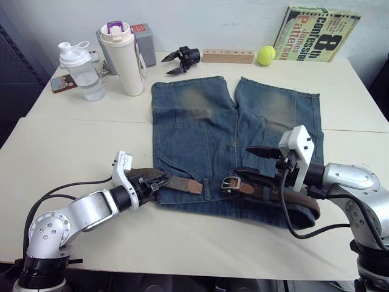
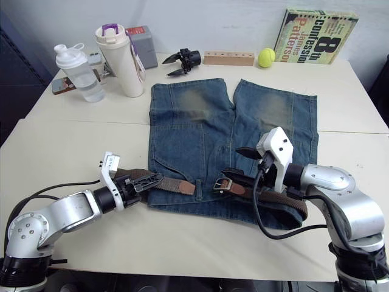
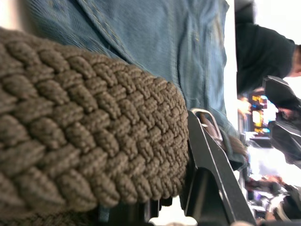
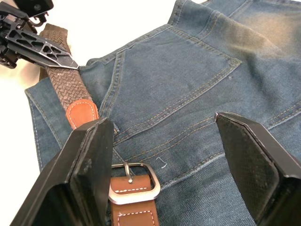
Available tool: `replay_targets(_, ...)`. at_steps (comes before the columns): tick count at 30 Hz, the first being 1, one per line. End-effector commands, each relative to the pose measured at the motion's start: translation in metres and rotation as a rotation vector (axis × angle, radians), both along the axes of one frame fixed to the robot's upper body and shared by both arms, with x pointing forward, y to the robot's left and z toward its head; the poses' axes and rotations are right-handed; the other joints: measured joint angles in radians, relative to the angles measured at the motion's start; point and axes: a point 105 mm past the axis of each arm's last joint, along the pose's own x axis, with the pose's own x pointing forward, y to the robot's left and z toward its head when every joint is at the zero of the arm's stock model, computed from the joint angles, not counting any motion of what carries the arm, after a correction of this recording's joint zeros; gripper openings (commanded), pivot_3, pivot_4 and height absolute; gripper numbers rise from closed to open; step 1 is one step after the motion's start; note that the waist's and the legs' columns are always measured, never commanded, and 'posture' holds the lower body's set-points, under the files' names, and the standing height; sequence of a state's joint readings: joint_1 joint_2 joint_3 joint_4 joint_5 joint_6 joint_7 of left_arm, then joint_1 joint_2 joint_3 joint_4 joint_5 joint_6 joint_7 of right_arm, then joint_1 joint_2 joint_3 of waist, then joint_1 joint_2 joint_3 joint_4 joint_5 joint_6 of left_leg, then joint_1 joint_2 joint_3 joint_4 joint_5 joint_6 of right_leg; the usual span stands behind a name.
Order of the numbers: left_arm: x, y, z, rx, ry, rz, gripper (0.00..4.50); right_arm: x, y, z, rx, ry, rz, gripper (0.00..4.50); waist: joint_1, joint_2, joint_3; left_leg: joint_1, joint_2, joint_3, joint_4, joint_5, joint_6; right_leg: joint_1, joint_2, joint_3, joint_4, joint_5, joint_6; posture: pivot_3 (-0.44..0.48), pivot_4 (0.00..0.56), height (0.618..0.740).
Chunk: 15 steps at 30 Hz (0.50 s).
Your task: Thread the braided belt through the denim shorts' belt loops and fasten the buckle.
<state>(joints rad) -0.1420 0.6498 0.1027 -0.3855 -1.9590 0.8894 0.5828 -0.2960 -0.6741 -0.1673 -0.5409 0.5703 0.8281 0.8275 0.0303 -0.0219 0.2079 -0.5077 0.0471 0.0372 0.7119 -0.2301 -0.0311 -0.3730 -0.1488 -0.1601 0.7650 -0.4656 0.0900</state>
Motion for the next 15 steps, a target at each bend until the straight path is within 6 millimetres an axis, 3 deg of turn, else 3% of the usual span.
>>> replay_targets(1, 0.004, 0.001, 0.010, 0.017, -0.025, 0.060, 0.00, -0.005, 0.003, 0.010, 0.001, -0.047, 0.017, 3.66, 0.000, 0.000, 0.000, 0.000, 0.000, 0.000, 0.000, 0.000, 0.000, 0.000, 0.000, 0.000, 0.000, 0.000, 0.000, 0.000, 0.150, 0.657)
replay_targets(15, -0.004, -0.025, 0.019, 0.096, -0.085, -0.090, 0.00, -0.004, 0.005, 0.011, 0.028, -0.041, 0.007, 3.66, 0.001, 0.000, 0.000, 0.000, 0.000, 0.001, 0.000, 0.000, 0.000, 0.000, 0.000, 0.000, 0.000, 0.000, 0.000, 0.000, 0.150, 0.657)
